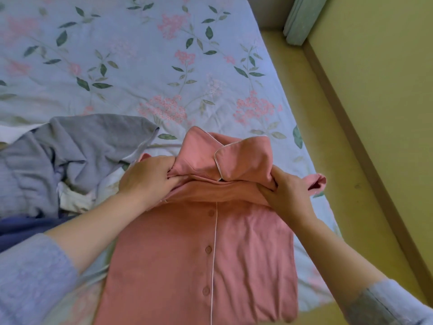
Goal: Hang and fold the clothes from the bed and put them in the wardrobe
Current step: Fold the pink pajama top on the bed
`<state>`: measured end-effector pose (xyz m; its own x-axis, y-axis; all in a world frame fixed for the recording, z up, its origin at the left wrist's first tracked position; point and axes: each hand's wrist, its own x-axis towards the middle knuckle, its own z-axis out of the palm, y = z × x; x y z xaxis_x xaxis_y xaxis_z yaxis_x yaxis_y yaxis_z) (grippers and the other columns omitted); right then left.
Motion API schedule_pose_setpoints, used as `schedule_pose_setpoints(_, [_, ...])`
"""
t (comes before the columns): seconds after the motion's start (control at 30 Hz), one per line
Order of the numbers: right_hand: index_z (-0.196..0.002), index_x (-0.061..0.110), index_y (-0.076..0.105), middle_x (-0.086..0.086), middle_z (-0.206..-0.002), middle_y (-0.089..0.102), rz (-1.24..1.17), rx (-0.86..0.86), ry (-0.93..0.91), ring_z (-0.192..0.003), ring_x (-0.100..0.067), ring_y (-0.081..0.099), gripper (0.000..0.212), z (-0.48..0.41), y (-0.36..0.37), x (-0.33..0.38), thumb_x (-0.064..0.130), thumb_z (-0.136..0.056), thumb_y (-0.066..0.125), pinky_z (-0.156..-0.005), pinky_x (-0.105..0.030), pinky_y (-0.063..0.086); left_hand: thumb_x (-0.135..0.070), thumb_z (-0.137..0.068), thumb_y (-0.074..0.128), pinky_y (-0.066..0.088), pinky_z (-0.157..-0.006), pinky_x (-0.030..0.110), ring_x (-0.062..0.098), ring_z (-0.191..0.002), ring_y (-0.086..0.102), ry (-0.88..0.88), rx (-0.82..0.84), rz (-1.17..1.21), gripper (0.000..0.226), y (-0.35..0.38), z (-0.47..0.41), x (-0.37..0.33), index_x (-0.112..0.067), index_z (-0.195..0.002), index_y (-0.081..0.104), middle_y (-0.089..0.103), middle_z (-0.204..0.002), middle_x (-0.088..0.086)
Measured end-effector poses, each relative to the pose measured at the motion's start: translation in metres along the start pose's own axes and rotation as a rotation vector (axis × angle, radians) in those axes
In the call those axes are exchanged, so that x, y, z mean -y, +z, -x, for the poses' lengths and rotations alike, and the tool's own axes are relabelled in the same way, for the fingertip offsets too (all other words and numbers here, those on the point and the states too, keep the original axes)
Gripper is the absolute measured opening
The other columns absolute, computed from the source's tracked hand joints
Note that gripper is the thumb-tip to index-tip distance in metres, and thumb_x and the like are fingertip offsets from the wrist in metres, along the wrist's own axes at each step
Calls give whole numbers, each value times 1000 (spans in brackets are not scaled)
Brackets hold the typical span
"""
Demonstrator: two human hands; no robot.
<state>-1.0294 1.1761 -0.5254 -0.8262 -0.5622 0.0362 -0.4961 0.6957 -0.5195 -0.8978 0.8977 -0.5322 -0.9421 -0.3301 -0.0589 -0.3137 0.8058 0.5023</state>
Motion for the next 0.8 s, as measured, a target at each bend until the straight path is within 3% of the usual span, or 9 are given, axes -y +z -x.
schedule_pose_setpoints(0.13, [-73, 24, 32, -6, -52, 50, 43, -71, -145, -49, -32, 47, 48, 71, -7, 13, 8, -71, 76, -51, -31, 29, -63, -77, 46, 35, -64, 32, 16, -60, 48, 141, -42, -16, 38, -3, 71, -13, -28, -64, 43, 44, -58, -14])
schedule_pose_setpoints(0.23, [-68, 22, 36, -1, -55, 50, 71, 31, -193, -53, -22, 47, 45, 149, 3, 15, 11, -61, 79, -54, -28, 23, -49, -77, 55, 44, -66, 35, 21, -58, 57, 289, 46, -112, 27, 13, 146, -3, -26, -68, 44, 51, -61, -8])
schedule_pose_setpoints(0.3, [-78, 18, 55, 2, -74, 58, 128, 276, -134, -71, -24, 58, 23, 201, 20, 6, 20, -68, 76, -61, -32, 38, -50, -76, 64, 45, -65, 32, 20, -76, 62, 293, 353, -250, 29, 34, 195, 10, -23, -78, 54, 58, -80, -5])
schedule_pose_setpoints(0.33, [-95, 20, 62, 4, -93, 61, 192, 447, -64, -90, -25, 60, 24, 221, 28, 1, 28, -74, 71, -75, -35, 43, -54, -77, 63, 45, -75, 33, 18, -93, 59, 220, 547, -318, 35, 43, 214, 16, -23, -93, 56, 57, -97, -4])
schedule_pose_setpoints(0.4, [-128, 29, 54, 9, -129, 50, 262, 732, 44, -122, -19, 47, 47, 253, 39, -8, 39, -82, 61, -99, -31, 38, -57, -81, 56, 41, -93, 34, 19, -116, 49, 79, 811, -415, 50, 61, 241, 26, -28, -122, 51, 49, -121, -3])
schedule_pose_setpoints(0.47, [-136, 30, 51, 10, -137, 45, 200, 755, 111, -128, -17, 43, 52, 268, 46, -8, 31, -84, 59, -104, -30, 37, -50, -88, 51, 41, -97, 34, 21, -119, 49, 26, 799, -404, 47, 73, 255, 27, -27, -129, 48, 48, -126, -1])
schedule_pose_setpoints(0.57, [-124, 20, 60, 1, -119, 59, 161, 637, 116, -111, -24, 55, 39, 278, 59, -1, 19, -86, 54, -91, -36, 44, -39, -95, 43, 44, -91, 34, 21, -113, 54, -48, 700, -276, 30, 88, 267, 21, -24, -117, 55, 55, -120, 1])
schedule_pose_setpoints(0.67, [-113, 14, 64, -3, -105, 62, 147, 552, 138, -94, -27, 59, 25, 278, 68, 2, 20, -91, 53, -79, -37, 46, -38, -95, 44, 45, -86, 32, 22, -107, 57, -76, 715, -204, 23, 102, 276, 12, -22, -104, 58, 60, -114, 1])
schedule_pose_setpoints(0.8, [-114, 9, 62, -9, -108, 61, 132, 511, 188, -97, -30, 56, 26, 273, 79, 5, 13, -91, 51, -78, -37, 45, -35, -95, 49, 45, -82, 31, 23, -100, 59, -127, 629, -96, 22, 107, 280, 3, -19, -105, 60, 59, -107, 2])
